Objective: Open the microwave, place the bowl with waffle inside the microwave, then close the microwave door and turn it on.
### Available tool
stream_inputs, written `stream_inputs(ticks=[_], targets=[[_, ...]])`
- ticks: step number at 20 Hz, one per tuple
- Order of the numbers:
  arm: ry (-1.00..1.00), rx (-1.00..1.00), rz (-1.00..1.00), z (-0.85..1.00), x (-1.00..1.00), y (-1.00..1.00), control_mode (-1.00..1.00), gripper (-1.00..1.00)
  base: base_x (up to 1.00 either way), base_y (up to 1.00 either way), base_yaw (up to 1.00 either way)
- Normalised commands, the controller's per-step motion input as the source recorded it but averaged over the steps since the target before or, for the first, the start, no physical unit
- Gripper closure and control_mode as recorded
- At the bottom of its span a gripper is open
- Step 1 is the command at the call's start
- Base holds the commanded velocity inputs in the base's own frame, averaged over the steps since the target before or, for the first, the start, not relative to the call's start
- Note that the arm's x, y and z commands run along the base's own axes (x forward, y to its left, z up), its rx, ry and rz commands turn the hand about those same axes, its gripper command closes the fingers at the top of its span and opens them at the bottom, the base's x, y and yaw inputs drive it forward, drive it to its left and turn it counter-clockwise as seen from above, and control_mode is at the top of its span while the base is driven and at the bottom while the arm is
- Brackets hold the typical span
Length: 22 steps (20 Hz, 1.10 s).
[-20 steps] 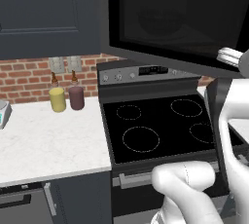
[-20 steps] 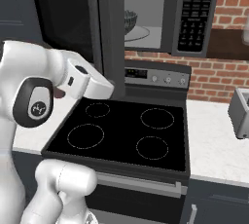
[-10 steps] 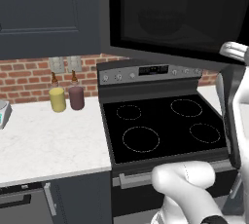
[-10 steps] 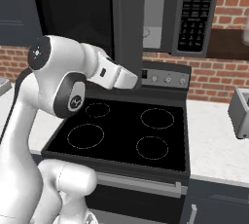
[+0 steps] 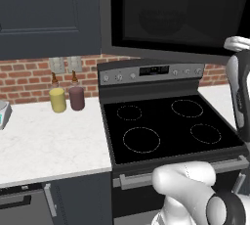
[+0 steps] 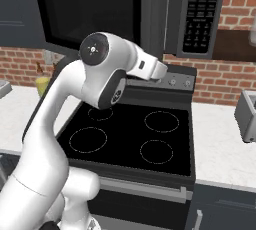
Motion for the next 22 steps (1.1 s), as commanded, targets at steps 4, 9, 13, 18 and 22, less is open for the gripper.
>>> stream_inputs(ticks=[4,9,13,18,22], targets=[[0.00,-0.01,0.07,0.00,0.46,-0.15,-1.00,-1.00,0.00,0.00,0.00],[0.00,-0.03,0.03,0.00,0.50,-0.03,-1.00,-1.00,0.00,0.00,0.00],[0.00,-0.04,0.02,0.00,0.59,0.00,-1.00,-1.00,0.00,0.00,0.00],[0.00,-0.03,0.00,0.00,0.69,-0.07,-1.00,-1.00,0.00,0.00,0.00],[0.00,-0.02,0.00,0.00,0.66,-0.07,-1.00,-1.00,0.00,0.00,0.00]])
